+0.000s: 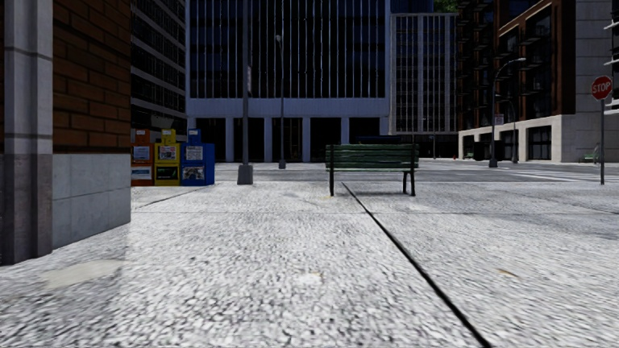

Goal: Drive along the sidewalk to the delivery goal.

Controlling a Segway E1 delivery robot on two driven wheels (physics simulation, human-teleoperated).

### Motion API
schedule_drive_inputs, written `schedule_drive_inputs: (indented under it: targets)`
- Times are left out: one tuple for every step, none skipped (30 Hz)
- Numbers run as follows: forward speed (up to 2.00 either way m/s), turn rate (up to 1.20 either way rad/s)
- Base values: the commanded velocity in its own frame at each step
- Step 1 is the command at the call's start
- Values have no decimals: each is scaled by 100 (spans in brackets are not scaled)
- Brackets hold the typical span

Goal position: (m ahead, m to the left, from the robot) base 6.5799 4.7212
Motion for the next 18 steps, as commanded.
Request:
schedule_drive_inputs:
  targets:
    - [200,0]
    - [200,0]
    - [200,0]
    - [200,0]
    - [200,0]
    - [200,0]
    - [200,0]
    - [200,0]
    - [200,0]
    - [200,0]
    - [200,0]
    - [200,0]
    - [200,0]
    - [200,0]
    - [200,0]
    - [200,0]
    - [200,0]
    - [200,0]
